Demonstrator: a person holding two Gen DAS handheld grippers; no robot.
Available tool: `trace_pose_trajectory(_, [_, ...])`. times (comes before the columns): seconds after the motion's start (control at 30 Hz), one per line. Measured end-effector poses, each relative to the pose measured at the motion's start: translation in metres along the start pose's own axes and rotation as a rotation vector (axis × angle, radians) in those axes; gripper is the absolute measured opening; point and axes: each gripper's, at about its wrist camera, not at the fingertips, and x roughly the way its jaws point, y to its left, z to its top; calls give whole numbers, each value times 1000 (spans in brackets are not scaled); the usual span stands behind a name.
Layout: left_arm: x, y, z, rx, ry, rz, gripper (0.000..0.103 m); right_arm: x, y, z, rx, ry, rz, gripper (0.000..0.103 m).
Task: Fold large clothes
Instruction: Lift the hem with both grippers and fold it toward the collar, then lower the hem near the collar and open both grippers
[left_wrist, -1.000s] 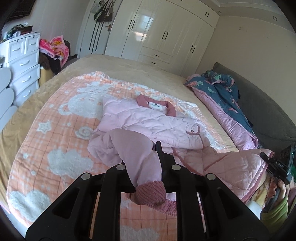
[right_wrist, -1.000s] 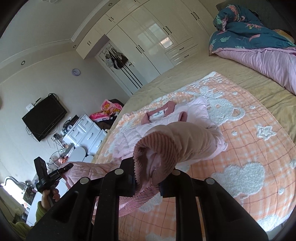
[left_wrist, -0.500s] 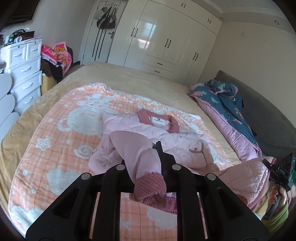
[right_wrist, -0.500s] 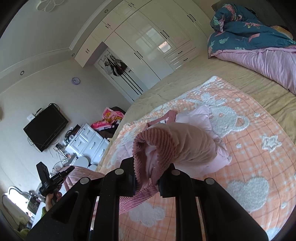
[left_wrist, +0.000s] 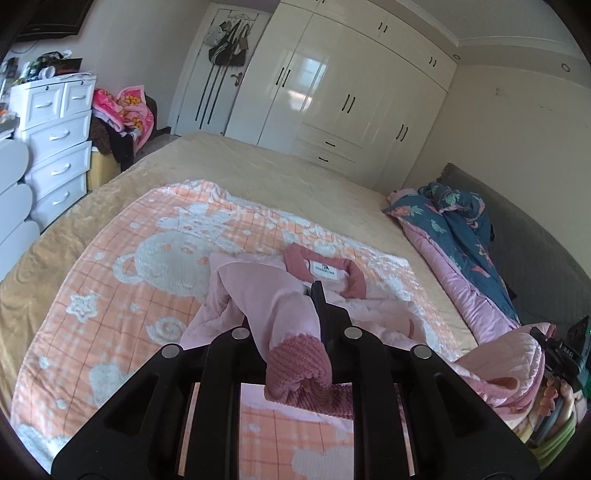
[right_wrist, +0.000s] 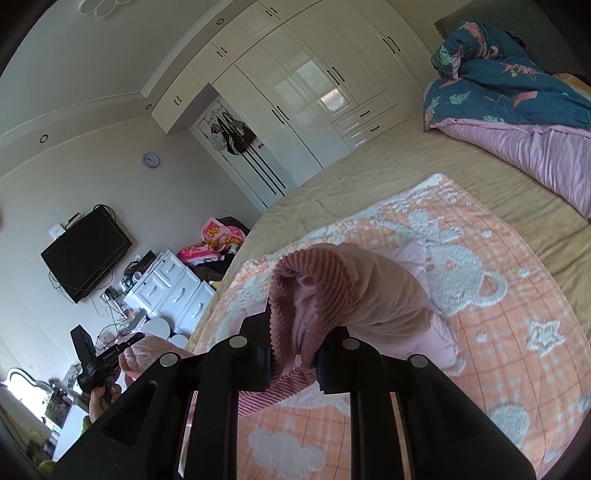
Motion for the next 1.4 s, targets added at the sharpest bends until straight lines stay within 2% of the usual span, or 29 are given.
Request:
trace_pose_trajectory(0.23, [22,-3,18,13,-6,26,9,26,-12,21,38,-9,-4,16])
trace_pose_trajectory(0.43, [50,-3,27,20,-1,56,9,54,-27,37,66,16,-20,16])
trace_pose_trajectory(0.8, [95,1,32,40,19,122,10,101,-61,48,136,53,-53,17])
trace_pose_trajectory(1.13, [126,11,31,38,49,162,10,134,-89,52,247,80,-16,23])
trace_pose_trajectory(1.23, [130,11,31,42,54,167,10,140,-92,53,267,83,9,32])
trace_pose_trajectory(1.4, [138,10,31,43,60,167,10,141,-88,53,272,63,68,68])
